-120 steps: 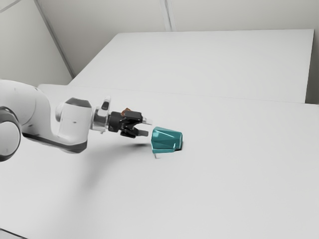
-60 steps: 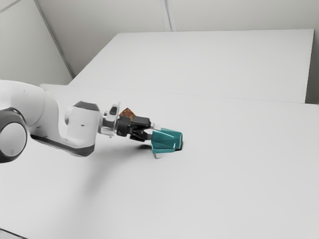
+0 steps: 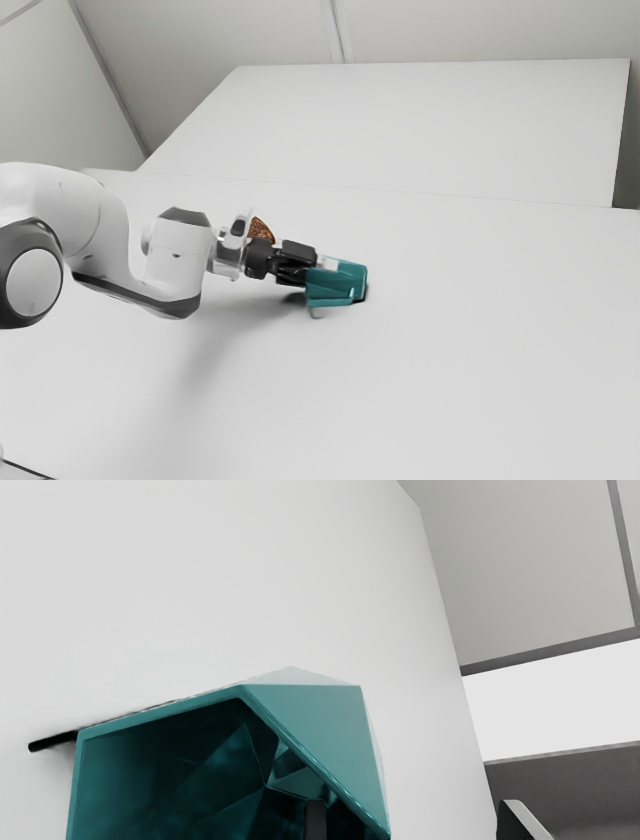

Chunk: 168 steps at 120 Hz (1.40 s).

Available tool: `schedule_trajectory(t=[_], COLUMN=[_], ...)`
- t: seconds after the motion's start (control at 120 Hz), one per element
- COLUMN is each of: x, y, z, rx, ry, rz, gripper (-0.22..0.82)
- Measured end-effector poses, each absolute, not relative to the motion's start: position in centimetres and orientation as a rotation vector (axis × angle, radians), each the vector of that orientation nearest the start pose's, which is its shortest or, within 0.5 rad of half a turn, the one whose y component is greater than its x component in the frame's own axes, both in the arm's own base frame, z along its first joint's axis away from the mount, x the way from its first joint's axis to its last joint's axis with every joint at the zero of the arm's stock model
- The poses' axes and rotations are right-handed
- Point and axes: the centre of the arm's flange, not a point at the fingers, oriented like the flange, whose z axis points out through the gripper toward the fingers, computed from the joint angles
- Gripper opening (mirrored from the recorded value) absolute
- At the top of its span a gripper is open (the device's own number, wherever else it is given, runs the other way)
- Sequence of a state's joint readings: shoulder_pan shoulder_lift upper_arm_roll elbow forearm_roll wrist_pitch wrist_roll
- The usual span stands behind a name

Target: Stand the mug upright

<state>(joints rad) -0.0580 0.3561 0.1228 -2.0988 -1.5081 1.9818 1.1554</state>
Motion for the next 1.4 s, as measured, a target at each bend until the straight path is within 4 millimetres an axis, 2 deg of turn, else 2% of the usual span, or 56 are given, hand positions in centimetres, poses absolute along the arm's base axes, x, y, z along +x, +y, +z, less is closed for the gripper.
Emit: schedule_trajectory(t=[0.142, 0.267, 0.442, 0.658, 0.817, 1.0, 1.217, 1.4], x=[57.3, 57.3, 57.4, 57.4, 57.5, 57.2, 55.8, 54.4], y=[-2.7, -2.8, -2.9, -2.9, -2.9, -2.5, -1.1, 0.1], z=[25.8, 25.8, 25.8, 26.8, 29.5, 34.4, 39.4, 42.3], rx=[1.985, 1.986, 1.990, 1.994, 1.988, 2.041, 2.205, 2.410], ry=[-0.056, -0.061, -0.067, -0.086, -0.124, -0.258, -0.450, -0.602], rz=[0.414, 0.418, 0.422, 0.445, 0.488, 0.507, 0.430, 0.314], gripper=[0.06, -0.06, -0.14, -0.15, -0.16, -0.18, -0.18, -0.18])
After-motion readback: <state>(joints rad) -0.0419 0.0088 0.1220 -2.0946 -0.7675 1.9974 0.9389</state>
